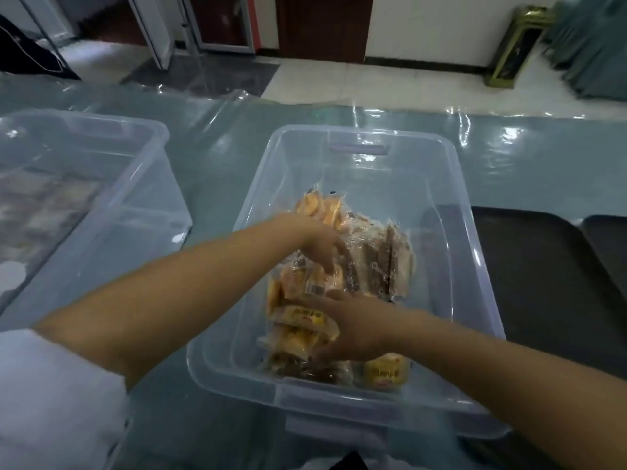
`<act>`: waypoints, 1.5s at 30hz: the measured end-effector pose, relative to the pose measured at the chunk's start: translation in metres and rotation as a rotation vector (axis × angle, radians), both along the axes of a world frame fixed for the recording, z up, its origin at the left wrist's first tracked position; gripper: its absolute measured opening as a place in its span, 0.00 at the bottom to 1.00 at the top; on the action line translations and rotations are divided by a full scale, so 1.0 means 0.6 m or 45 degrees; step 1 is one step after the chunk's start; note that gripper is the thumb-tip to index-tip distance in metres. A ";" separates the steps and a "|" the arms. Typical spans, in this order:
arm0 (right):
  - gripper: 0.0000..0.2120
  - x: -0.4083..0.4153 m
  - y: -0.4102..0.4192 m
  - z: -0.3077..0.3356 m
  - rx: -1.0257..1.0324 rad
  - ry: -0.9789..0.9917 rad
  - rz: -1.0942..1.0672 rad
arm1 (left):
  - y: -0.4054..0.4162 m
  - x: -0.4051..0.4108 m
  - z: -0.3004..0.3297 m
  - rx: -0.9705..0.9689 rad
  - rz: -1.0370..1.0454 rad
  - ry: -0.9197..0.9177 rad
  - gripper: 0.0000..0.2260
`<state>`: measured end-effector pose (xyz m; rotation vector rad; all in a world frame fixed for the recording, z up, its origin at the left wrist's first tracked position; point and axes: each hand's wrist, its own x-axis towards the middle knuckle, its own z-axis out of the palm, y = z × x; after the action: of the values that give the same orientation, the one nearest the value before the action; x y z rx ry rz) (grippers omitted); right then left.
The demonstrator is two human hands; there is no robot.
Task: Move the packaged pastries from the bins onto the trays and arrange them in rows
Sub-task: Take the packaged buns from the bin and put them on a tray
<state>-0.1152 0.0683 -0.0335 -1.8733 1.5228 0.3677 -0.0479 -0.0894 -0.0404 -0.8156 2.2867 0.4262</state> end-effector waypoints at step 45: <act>0.23 -0.028 0.013 -0.037 0.028 0.218 0.221 | -0.064 -0.015 -0.058 -0.074 0.941 0.817 0.27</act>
<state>-0.1320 0.0760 -0.0555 -2.0059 1.4613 0.6360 -0.0570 -0.1280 -0.0754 -1.7616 2.4819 1.0776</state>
